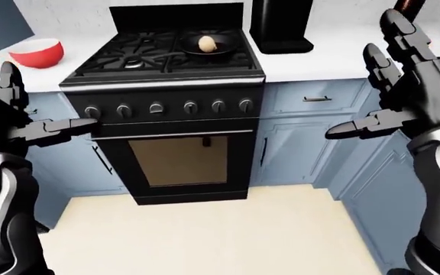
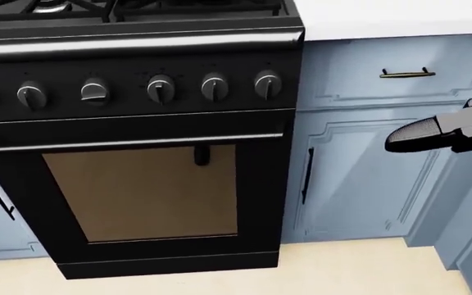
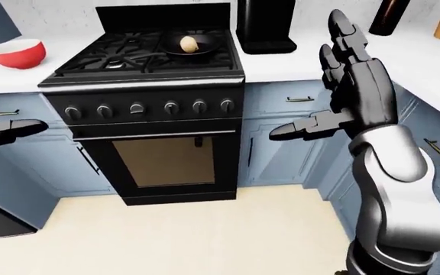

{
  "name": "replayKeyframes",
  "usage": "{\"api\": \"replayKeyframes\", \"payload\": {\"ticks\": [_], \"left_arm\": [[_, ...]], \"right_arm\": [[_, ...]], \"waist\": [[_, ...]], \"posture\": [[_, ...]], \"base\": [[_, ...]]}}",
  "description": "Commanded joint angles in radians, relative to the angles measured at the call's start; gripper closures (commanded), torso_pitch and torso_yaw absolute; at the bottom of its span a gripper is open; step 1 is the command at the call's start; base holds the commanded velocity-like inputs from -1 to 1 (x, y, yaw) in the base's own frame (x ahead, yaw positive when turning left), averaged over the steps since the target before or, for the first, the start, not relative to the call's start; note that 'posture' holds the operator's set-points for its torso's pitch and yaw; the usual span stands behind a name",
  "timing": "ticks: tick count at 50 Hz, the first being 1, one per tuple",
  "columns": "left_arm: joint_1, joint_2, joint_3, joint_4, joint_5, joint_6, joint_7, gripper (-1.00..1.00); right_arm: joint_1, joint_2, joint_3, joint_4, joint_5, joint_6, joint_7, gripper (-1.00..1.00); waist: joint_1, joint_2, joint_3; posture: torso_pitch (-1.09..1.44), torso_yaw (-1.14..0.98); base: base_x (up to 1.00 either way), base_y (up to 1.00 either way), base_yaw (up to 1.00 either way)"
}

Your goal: Pick the onion from the pan and place it in the bowl.

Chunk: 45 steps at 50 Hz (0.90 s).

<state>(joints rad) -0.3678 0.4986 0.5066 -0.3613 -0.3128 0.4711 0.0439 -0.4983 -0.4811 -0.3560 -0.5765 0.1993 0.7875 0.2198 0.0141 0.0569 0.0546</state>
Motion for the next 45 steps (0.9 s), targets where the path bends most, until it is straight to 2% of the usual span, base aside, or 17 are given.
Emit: {"api": "replayKeyframes", "payload": {"ticks": [1,7,10,11,12,20,22,24,25,27,33,35,37,38,39,40,45], "left_arm": [[-0.034,0.020,0.000,-0.046,-0.005,-0.035,-0.002,-1.00],[-0.035,0.024,0.002,-0.045,-0.009,-0.034,0.001,-1.00],[-0.035,0.024,0.002,-0.045,-0.009,-0.034,0.003,-1.00],[-0.036,0.026,0.003,-0.046,-0.010,-0.033,0.003,-1.00],[-0.037,0.026,0.003,-0.047,-0.010,-0.032,0.004,-1.00],[-0.036,0.025,-0.003,-0.057,-0.005,-0.031,0.005,-1.00],[-0.038,0.026,0.000,-0.058,-0.006,-0.028,0.005,-1.00],[-0.038,0.026,0.001,-0.058,-0.007,-0.028,0.005,-1.00],[-0.037,0.026,0.001,-0.059,-0.007,-0.027,0.005,-1.00],[-0.036,0.026,0.002,-0.060,-0.007,-0.027,0.005,-1.00],[-0.033,0.025,0.002,-0.059,-0.006,-0.030,0.003,-1.00],[-0.034,0.025,0.002,-0.059,-0.006,-0.029,0.003,-1.00],[-0.035,0.028,0.005,-0.062,-0.007,-0.027,0.003,-1.00],[-0.035,0.029,0.007,-0.062,-0.007,-0.026,0.003,-1.00],[-0.037,0.031,0.009,-0.065,-0.009,-0.023,0.004,-1.00],[-0.037,0.033,0.010,-0.070,-0.011,-0.020,0.004,-1.00],[-0.037,0.036,0.011,-0.072,-0.011,-0.020,0.005,-1.00]], "right_arm": [[-0.033,-0.023,-0.035,-0.032,-0.009,-0.027,-0.012,-1.00],[-0.036,-0.026,-0.037,-0.033,-0.009,-0.026,-0.009,-1.00],[-0.038,-0.029,-0.038,-0.031,-0.008,-0.027,-0.008,-1.00],[-0.039,-0.030,-0.038,-0.029,-0.008,-0.027,-0.008,-1.00],[-0.041,-0.031,-0.037,-0.028,-0.009,-0.028,-0.008,-1.00],[-0.041,-0.034,-0.035,-0.022,-0.014,-0.035,-0.004,-1.00],[-0.045,-0.036,-0.036,-0.021,-0.014,-0.033,-0.003,-1.00],[-0.044,-0.036,-0.036,-0.024,-0.015,-0.032,-0.003,-1.00],[-0.043,-0.036,-0.037,-0.025,-0.014,-0.031,-0.003,-1.00],[-0.043,-0.037,-0.039,-0.025,-0.014,-0.031,-0.002,-1.00],[-0.040,-0.035,-0.037,-0.026,-0.018,-0.034,-0.001,-1.00],[-0.037,-0.034,-0.037,-0.026,-0.019,-0.036,0.000,-1.00],[-0.040,-0.036,-0.039,-0.025,-0.019,-0.036,0.001,-1.00],[-0.041,-0.037,-0.040,-0.024,-0.019,-0.035,0.002,-1.00],[-0.042,-0.039,-0.041,-0.024,-0.019,-0.035,0.002,-1.00],[-0.044,-0.041,-0.042,-0.022,-0.019,-0.035,0.003,-1.00],[-0.048,-0.048,-0.048,-0.017,-0.016,-0.035,0.004,-1.00]], "waist": [[-0.008,0.000,-0.026],[-0.011,-0.056,-0.015],[-0.009,-0.117,-0.031],[-0.006,-0.119,-0.039],[-0.016,-0.100,-0.027],[-0.015,-0.055,-0.019],[-0.021,-0.021,-0.021],[-0.025,0.046,-0.041],[-0.014,0.002,-0.030],[-0.014,0.014,-0.024],[-0.009,-0.044,-0.021],[-0.006,-0.076,-0.019],[-0.005,-0.137,-0.039],[-0.015,-0.084,-0.027],[-0.011,-0.105,-0.028],[-0.015,-0.103,-0.029],[-0.017,-0.056,-0.014]], "posture": [[0.00,0.00],[0.00,0.00],[0.00,0.00],[0.00,0.00],[0.00,0.00],[0.00,0.00],[0.00,0.00],[0.00,0.00],[0.00,0.00],[0.00,0.00],[0.00,0.00],[0.00,0.00],[0.00,0.00],[0.00,0.00],[0.00,0.00],[0.00,0.00],[0.00,0.00]], "base": [[0.12,0.07,0.00],[0.11,0.07,0.00],[0.12,0.07,0.00],[0.12,0.08,0.00],[0.11,0.09,0.00],[0.12,0.07,0.00],[0.12,0.08,0.00],[0.11,0.08,0.00],[0.12,0.08,0.00],[0.12,0.08,0.00],[0.12,0.08,0.00],[0.12,0.07,0.00],[0.12,0.07,0.00],[0.12,0.07,0.00],[0.13,0.05,0.00],[0.13,0.05,0.00],[0.14,0.05,0.00]]}}
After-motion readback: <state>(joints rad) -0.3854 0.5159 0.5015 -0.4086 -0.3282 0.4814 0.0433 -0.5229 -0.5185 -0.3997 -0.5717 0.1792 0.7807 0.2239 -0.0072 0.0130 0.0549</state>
